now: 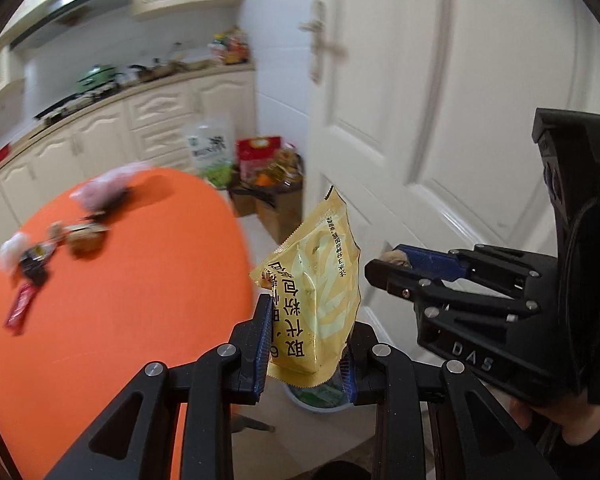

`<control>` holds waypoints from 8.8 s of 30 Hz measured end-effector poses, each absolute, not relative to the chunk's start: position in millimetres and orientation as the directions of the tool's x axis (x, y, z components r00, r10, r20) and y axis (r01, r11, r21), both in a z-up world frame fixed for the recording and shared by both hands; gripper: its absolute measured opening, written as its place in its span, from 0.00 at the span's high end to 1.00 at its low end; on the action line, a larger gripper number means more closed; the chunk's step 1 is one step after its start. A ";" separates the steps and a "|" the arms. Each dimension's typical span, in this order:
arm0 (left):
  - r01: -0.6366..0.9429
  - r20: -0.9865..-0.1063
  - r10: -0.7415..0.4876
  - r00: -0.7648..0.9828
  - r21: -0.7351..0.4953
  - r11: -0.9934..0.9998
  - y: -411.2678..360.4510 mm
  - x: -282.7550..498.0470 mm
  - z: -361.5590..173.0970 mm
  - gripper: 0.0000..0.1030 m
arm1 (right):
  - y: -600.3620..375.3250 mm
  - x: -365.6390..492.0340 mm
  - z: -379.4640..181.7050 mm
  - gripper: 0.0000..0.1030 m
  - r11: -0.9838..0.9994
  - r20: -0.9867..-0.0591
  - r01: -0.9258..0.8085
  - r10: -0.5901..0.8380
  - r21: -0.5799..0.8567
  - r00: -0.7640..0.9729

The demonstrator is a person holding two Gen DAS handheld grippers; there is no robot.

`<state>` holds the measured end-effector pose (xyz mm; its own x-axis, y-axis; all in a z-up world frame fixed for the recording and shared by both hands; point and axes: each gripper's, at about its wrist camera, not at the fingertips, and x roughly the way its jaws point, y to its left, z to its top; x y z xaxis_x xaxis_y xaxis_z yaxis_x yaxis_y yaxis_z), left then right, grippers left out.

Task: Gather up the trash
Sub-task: 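Carry both items over the wastebasket and open both tools to drop them, then move both open tools back over the orange table, then grasp the red candy wrapper with the left tool while the right grasps the black plastic bag, then carry both items over the wastebasket and open both tools to drop them, then grasp a brown lump with the right tool while the left grasps another brown lump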

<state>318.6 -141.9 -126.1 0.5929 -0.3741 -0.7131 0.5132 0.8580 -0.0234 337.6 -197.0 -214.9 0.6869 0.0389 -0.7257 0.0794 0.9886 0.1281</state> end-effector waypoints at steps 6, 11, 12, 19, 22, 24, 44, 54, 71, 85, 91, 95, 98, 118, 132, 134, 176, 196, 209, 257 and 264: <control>0.554 -0.785 -0.361 0.505 -0.026 0.832 -186.2 346.8 -164.4 0.75 | -248.5 323.8 -253.2 0.75 0.975 -0.772 0.168 0.005 0.144 0.636; 0.568 -0.833 -0.328 0.446 -0.019 0.822 -219.2 369.1 -196.2 0.75 | -273.1 325.9 -290.1 0.75 0.966 -0.807 0.200 0.016 0.166 0.590; 0.571 -0.842 -0.325 0.431 -0.024 0.820 -227.0 376.8 -203.1 0.75 | -274.8 326.6 -295.7 0.75 0.964 -0.812 0.203 0.021 0.172 0.584; 0.551 -0.878 -0.302 0.370 -0.054 0.833 -264.7 436.0 -235.6 0.73 | -300.0 336.4 -337.5 0.75 0.947 -0.843 0.244 0.046 0.206 0.535; 0.548 -0.878 -0.295 0.378 -0.045 0.835 -271.7 449.6 -239.4 0.68 | -304.5 338.4 -350.5 0.75 0.940 -0.850 0.254 0.066 0.228 0.522; 0.538 -0.875 -0.281 0.395 -0.028 0.842 -269.6 451.2 -240.5 0.59 | -307.2 340.1 -355.5 0.75 0.935 -0.852 0.258 0.080 0.244 0.518; 0.476 -0.795 -0.236 0.559 0.074 0.877 -254.3 386.5 -205.0 0.42 | -299.7 347.8 -359.6 0.61 0.923 -0.847 0.286 0.073 0.257 0.526; 0.438 -0.711 -0.274 0.648 0.053 0.897 -201.7 330.9 -152.5 0.32 | -266.4 331.0 -290.6 0.46 0.943 -0.802 0.256 0.020 0.214 0.597; 0.173 -0.422 -0.141 0.896 0.039 0.984 -18.2 160.8 -62.0 0.05 | -115.6 292.5 -123.3 0.11 0.990 -0.584 0.094 -0.015 0.105 0.812; -0.009 -0.387 0.010 0.922 0.002 1.000 68.4 148.2 -63.8 0.01 | -31.8 332.2 -97.9 0.05 0.999 -0.542 -0.032 0.049 0.040 0.839; -0.054 -0.446 0.053 0.893 0.011 0.998 91.4 200.4 -77.7 0.01 | -23.9 376.6 -120.8 0.05 0.998 -0.590 -0.057 0.061 0.026 0.805; -0.063 -0.533 0.051 0.845 -0.004 0.998 107.5 259.7 -95.5 0.01 | -23.3 409.8 -141.0 0.05 0.997 -0.625 -0.071 0.071 0.025 0.778; -0.053 -0.587 0.034 0.809 -0.014 0.998 114.2 295.5 -109.9 0.01 | -21.3 438.4 -157.4 0.05 0.996 -0.648 -0.089 0.088 0.031 0.756; 0.073 -0.792 -0.046 0.609 -0.002 0.997 140.0 474.8 -183.0 0.45 | 12.3 579.1 -246.2 0.06 0.979 -0.782 -0.197 0.168 0.059 0.600; 0.032 -0.763 -0.060 0.643 -0.052 0.998 177.2 484.8 -188.6 0.87 | 80.2 607.4 -239.0 0.09 0.946 -0.770 -0.325 0.209 0.001 0.603; 0.015 -0.756 -0.049 0.652 -0.052 0.999 187.0 477.9 -186.9 0.88 | 89.2 612.5 -243.8 0.16 0.937 -0.778 -0.349 0.216 -0.004 0.590; 0.520 -0.741 -0.360 0.567 -0.017 0.854 -146.1 357.1 -129.3 0.88 | -184.4 381.9 -211.5 0.71 0.994 -0.756 0.032 0.057 0.103 0.652; 0.620 -0.868 -0.298 0.398 0.015 0.784 -296.1 440.3 -207.5 0.83 | -301.5 344.3 -299.4 0.71 0.961 -0.844 0.229 0.009 0.155 0.536; 0.582 -0.861 -0.275 0.428 0.030 0.812 -305.8 462.7 -214.1 0.63 | -307.6 350.7 -318.8 0.70 0.953 -0.858 0.248 0.021 0.172 0.514; -0.012 -0.652 0.030 0.758 0.032 0.999 88.4 368.2 -106.1 0.19 | -29.5 498.5 -207.0 0.33 0.984 -0.773 -0.151 0.171 0.098 0.611; -0.022 -0.698 0.016 0.716 0.000 1.000 111.3 418.6 -123.7 0.19 | -0.8 558.5 -240.3 0.34 0.974 -0.806 -0.198 0.204 0.110 0.555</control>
<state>418.6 111.3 -123.7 0.7156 0.0158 -0.6984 -0.0218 0.9998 0.0003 558.5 -0.8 -240.3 0.5552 0.2039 -0.8064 -0.1984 0.9740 0.1097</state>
